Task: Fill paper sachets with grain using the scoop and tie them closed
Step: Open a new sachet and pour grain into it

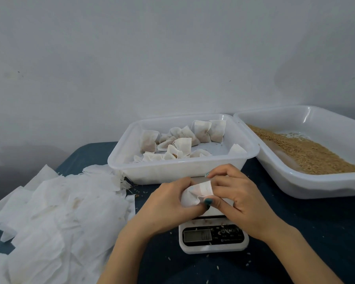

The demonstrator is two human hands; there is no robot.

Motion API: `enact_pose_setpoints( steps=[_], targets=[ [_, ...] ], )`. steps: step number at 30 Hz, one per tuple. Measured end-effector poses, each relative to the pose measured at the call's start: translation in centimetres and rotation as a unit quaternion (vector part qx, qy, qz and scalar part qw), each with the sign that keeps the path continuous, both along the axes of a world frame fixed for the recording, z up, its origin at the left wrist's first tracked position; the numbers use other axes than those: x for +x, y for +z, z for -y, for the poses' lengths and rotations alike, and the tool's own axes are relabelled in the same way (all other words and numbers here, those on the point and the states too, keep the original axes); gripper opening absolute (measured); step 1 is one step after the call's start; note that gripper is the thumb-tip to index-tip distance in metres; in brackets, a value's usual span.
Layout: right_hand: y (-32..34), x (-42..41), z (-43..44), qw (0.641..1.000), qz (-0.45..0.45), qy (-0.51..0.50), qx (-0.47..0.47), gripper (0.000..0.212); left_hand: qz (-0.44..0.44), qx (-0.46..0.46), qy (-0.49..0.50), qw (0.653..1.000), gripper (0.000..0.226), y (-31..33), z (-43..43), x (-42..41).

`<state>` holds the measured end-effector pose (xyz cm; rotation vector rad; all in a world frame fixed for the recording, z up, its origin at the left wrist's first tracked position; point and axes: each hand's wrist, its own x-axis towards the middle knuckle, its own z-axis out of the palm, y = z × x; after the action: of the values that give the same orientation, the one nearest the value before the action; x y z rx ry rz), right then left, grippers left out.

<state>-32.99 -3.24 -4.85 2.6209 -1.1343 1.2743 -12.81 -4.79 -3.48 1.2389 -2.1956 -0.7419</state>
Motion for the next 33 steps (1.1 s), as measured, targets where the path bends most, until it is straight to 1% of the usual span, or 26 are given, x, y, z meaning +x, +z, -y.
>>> enact_pose_setpoints(
  steps=[2, 4, 5, 7, 10, 12, 14, 16, 20, 21, 23, 25, 27, 28, 29, 33],
  targets=[
    [0.1, 0.2, -0.2, 1.0, 0.01, 0.003, -0.017, 0.049, 0.034, 0.0, -0.013, 0.999, 0.037, 0.6, 0.4, 0.0],
    [0.1, 0.3, -0.3, 0.999, 0.021, 0.001, -0.038, 0.039, 0.06, 0.008, -0.043, 0.997, 0.043, 0.9, 0.9, 0.0],
    [0.1, 0.3, -0.3, 0.998, 0.033, -0.002, -0.05, 0.034, 0.059, 0.015, -0.06, 0.996, 0.042, 1.0, 1.1, 0.0],
    [0.3, 0.2, -0.2, 0.995, 0.074, -0.013, -0.072, 0.032, 0.023, 0.028, -0.078, 0.996, 0.034, 0.6, 1.5, 0.0],
    [0.8, -0.6, 0.2, 0.982, 0.158, -0.056, -0.09, 0.035, -0.025, 0.011, -0.036, 0.999, 0.022, -0.5, 1.9, 0.0],
    [1.1, -1.6, 0.8, 0.974, 0.174, -0.124, -0.076, 0.031, -0.041, -0.007, 0.0, 0.999, 0.022, -1.3, 2.1, 0.2],
    [1.2, -2.7, 1.8, 0.967, 0.148, -0.206, -0.032, 0.019, -0.049, -0.02, 0.022, 0.998, 0.023, -1.9, 2.1, 0.4],
    [1.5, -3.9, 2.6, 0.955, 0.139, -0.263, 0.018, 0.022, -0.052, -0.041, 0.039, 0.997, 0.026, -2.2, 2.0, 0.5],
    [2.8, -7.2, 3.8, 0.926, 0.16, -0.337, 0.054, 0.031, -0.087, -0.068, 0.058, 0.992, 0.025, -2.4, 1.9, 0.6],
    [3.3, -8.1, 4.3, 0.92, 0.148, -0.354, 0.077, 0.032, -0.091, -0.072, 0.061, 0.991, 0.025, -2.4, 1.9, 0.6],
    [4.1, -9.8, 5.1, 0.902, 0.096, -0.393, 0.15, 0.034, -0.095, -0.073, 0.064, 0.991, 0.025, -2.4, 1.8, 0.4],
    [4.5, -11.4, 6.0, 0.863, 0.026, -0.442, 0.243, 0.035, -0.095, -0.072, 0.06, 0.991, 0.024, -2.4, 1.7, 0.3],
    [4.6, -12.3, 6.5, 0.817, -0.048, -0.477, 0.32, 0.027, -0.093, -0.072, 0.055, 0.992, 0.024, -2.4, 1.6, 0.2],
    [4.5, -12.4, 6.6, 0.801, -0.081, -0.483, 0.345, 0.021, -0.093, -0.072, 0.054, 0.992, 0.024, -2.5, 1.6, 0.2],
    [4.5, -12.5, 6.7, 0.79, -0.104, -0.488, 0.357, 0.018, -0.093, -0.073, 0.054, 0.992, 0.024, -2.5, 1.6, 0.2],
    [4.6, -12.6, 6.6, 0.769, -0.134, -0.509, 0.362, 0.023, -0.086, -0.072, 0.048, 0.993, 0.026, -2.5, 1.5, 0.2]
  ],
)
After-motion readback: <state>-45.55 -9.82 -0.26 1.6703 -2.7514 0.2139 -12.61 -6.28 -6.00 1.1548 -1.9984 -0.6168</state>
